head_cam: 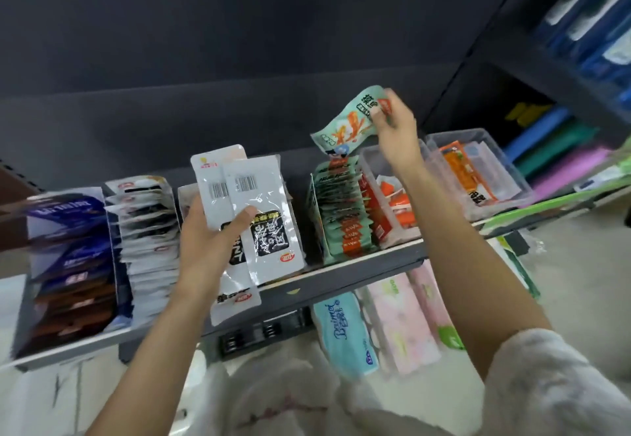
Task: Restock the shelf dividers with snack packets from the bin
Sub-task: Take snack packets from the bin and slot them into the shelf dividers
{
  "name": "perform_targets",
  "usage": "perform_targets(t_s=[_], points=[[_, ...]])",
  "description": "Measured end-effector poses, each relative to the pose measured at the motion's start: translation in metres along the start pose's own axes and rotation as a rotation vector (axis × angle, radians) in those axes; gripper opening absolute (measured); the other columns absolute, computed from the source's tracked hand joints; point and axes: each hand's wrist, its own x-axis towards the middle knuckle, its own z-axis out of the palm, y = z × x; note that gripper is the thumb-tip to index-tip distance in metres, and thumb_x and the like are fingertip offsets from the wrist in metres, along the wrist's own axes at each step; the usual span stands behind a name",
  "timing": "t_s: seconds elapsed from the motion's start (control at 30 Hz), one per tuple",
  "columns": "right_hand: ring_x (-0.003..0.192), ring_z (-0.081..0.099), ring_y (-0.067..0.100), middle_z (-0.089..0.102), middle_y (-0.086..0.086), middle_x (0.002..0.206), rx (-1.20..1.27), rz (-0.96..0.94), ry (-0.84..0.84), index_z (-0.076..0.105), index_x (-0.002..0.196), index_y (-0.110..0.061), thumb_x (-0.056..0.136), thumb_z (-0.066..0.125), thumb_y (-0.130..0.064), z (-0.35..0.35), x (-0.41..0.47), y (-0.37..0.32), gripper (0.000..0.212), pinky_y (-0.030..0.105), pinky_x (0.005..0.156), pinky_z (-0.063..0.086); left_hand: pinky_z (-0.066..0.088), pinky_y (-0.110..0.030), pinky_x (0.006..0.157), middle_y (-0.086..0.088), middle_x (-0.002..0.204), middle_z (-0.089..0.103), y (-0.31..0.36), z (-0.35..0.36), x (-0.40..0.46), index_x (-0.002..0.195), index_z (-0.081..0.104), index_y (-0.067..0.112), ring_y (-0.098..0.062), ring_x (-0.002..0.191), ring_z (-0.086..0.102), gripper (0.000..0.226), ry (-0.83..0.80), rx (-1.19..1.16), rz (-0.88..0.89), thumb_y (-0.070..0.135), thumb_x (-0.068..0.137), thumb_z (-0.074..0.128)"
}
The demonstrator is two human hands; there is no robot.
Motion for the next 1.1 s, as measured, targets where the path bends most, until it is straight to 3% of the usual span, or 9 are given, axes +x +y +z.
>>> perform_targets(t_s=[0.17,0.33,0.43,0.63,0.7,0.8,0.9,1.0,1.1], points=[[0.066,0.056,-0.006,0.060,0.000,0.091,-0.037,0.062,-0.189,0.053,0.120,-0.004,0.099,0.043,-0.007,0.009,0.021,0.016,0.024,0.010,0.059,0.045,0.051,-0.033,0.091,0.015,0.103,0.070,-0.005,0.013,0.004,0.099,0.058,0.039,-0.004,0.099,0.065,0.035,0.070,-0.039,-0.005,0.011,0.082,0.071],[0.076,0.058,0.006,0.060,-0.004,0.092,-0.291,-0.161,-0.349,0.058,0.116,-0.009,0.098,0.045,-0.007,0.005,0.023,0.021,0.023,0.012,0.065,0.045,0.052,-0.038,0.089,0.015,0.104,0.069,-0.008,0.027,0.008,0.107,0.058,0.034,-0.006,0.099,0.065,0.036,0.095,-0.031,-0.014,0.013,0.081,0.073],[0.069,0.054,-0.005,0.059,-0.006,0.088,-0.296,-0.233,-0.357,0.059,0.114,-0.007,0.097,0.046,-0.006,0.003,0.025,0.023,0.021,0.004,0.059,0.038,0.052,-0.039,0.091,0.014,0.105,0.069,-0.008,0.032,0.009,0.107,0.058,0.033,-0.006,0.100,0.065,0.037,0.091,-0.020,-0.001,0.013,0.080,0.073],[0.077,0.057,-0.002,0.057,-0.001,0.100,-0.190,-0.068,-0.411,0.054,0.124,-0.007,0.098,0.045,-0.005,0.012,0.031,0.018,0.027,0.004,0.058,0.042,0.051,-0.042,0.093,0.016,0.102,0.070,-0.009,0.032,0.010,0.104,0.059,0.036,-0.006,0.100,0.065,0.036,0.110,-0.035,0.001,0.011,0.081,0.072],[0.086,0.060,0.010,0.059,0.004,0.104,-0.208,-0.022,-0.444,0.053,0.125,-0.007,0.099,0.044,-0.006,0.018,0.033,0.018,0.028,0.009,0.062,0.048,0.052,-0.040,0.092,0.016,0.102,0.070,-0.010,0.032,0.010,0.106,0.059,0.035,-0.006,0.099,0.065,0.037,0.112,-0.055,-0.004,0.010,0.081,0.072],[0.087,0.064,0.018,0.066,0.006,0.100,-0.355,-0.171,-0.402,0.057,0.116,-0.012,0.098,0.042,-0.007,0.027,0.030,0.023,0.024,0.035,0.073,0.054,0.052,-0.036,0.091,0.017,0.102,0.070,-0.010,0.032,0.010,0.108,0.059,0.032,-0.003,0.098,0.065,0.037,0.112,-0.057,-0.002,0.010,0.081,0.072],[0.092,0.062,0.016,0.066,0.003,0.102,-0.399,-0.331,-0.320,0.058,0.115,-0.013,0.097,0.044,-0.005,0.029,0.023,0.025,0.024,0.031,0.073,0.051,0.052,-0.036,0.092,0.017,0.102,0.069,-0.009,0.032,0.010,0.103,0.058,0.035,-0.002,0.097,0.065,0.037,0.119,-0.055,-0.007,0.010,0.081,0.072],[0.105,0.051,0.019,0.060,0.004,0.115,-0.465,-0.351,-0.425,0.053,0.123,-0.012,0.088,0.052,0.001,0.022,0.022,0.025,0.038,0.027,0.083,0.041,0.051,-0.039,0.094,0.017,0.104,0.068,-0.008,0.032,0.010,0.100,0.058,0.038,-0.005,0.101,0.064,0.035,0.114,-0.028,0.001,0.011,0.082,0.072],[0.106,0.057,0.019,0.063,0.002,0.114,-0.520,-0.398,-0.458,0.057,0.120,-0.015,0.084,0.063,-0.005,0.014,0.021,0.024,0.038,0.036,0.088,0.047,0.050,-0.040,0.095,0.018,0.104,0.067,-0.007,0.032,0.009,0.098,0.058,0.039,-0.006,0.102,0.063,0.035,0.106,-0.026,0.007,0.010,0.082,0.071]])
